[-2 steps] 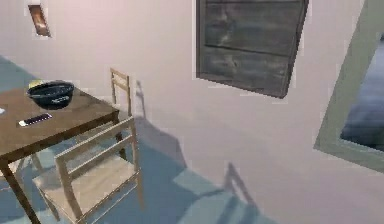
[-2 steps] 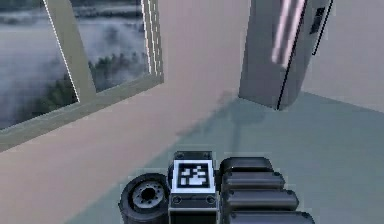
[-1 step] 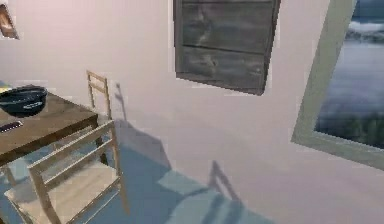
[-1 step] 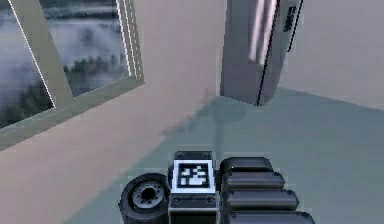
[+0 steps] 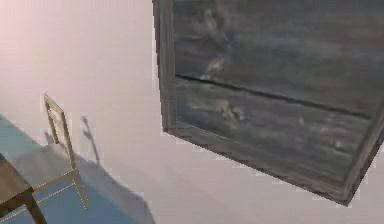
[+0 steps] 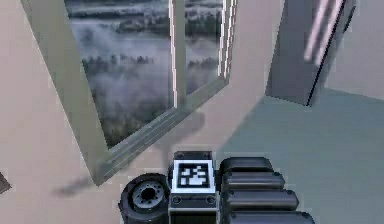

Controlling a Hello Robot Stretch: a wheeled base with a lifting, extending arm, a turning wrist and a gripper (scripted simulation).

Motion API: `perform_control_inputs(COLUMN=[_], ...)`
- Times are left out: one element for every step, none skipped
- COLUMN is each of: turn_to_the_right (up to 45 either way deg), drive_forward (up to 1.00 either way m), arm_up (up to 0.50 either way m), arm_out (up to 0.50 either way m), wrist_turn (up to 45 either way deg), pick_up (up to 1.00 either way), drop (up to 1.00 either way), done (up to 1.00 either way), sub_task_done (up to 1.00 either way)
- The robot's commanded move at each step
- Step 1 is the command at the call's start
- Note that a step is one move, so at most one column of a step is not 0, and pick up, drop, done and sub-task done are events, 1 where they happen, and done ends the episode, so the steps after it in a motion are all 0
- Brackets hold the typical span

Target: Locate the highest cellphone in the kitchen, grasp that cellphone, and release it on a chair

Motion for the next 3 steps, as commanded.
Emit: perform_control_inputs(turn_to_the_right=[45.0, 45.0, 45.0], drive_forward=[0.0, 0.0, 0.0], arm_up=[0.0, 0.0, 0.0], arm_out=[0.0, 0.0, 0.0], wrist_turn=[0.0, 0.0, 0.0], pick_up=[0.0, 0.0, 0.0], drop=[0.0, 0.0, 0.0], done=[0.0, 0.0, 0.0], sub_task_done=[0.0, 0.0, 0.0])
